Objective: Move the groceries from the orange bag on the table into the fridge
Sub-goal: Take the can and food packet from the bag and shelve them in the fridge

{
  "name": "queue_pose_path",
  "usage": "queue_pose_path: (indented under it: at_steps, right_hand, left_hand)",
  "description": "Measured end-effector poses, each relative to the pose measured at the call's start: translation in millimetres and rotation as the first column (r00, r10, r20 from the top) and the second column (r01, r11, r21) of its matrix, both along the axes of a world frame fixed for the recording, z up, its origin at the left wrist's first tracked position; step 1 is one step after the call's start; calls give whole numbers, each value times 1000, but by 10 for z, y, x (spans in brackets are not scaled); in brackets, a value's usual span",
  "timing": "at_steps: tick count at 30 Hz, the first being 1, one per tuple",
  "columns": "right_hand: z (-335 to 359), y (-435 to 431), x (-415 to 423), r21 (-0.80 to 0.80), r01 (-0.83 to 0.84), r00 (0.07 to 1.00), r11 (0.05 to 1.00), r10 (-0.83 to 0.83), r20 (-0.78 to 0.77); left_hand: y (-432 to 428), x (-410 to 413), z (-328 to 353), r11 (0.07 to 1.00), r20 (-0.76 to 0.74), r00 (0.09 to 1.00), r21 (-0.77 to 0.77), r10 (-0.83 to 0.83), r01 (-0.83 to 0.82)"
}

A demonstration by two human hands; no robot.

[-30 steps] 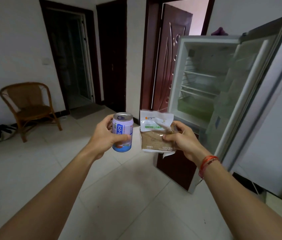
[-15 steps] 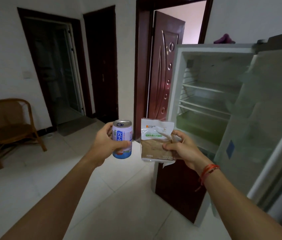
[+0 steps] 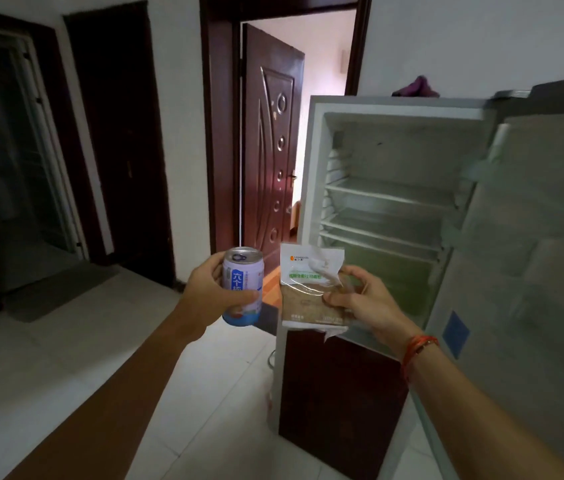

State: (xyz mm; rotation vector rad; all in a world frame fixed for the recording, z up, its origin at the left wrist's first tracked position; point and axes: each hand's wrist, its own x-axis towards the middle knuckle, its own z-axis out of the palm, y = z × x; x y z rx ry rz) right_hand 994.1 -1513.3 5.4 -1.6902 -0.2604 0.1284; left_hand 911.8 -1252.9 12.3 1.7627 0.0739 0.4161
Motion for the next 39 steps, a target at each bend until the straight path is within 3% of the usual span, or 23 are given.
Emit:
queue_pose_path:
  at_steps: [8, 18, 39]
  right_hand:
    - [137, 206, 821, 19, 175, 983, 984, -175, 50]
    - [127, -149, 1417, 39, 360, 931, 932, -362, 40]
    - [470, -878, 3189, 158, 477, 868, 865, -491, 70]
  left_hand:
    - [456, 1339, 125, 972, 28, 974, -61, -227, 228]
    - [120, 2529, 85, 919, 38, 923, -87, -382, 384]
    - [-861, 4713, 495, 881, 86, 879, -20, -470, 473]
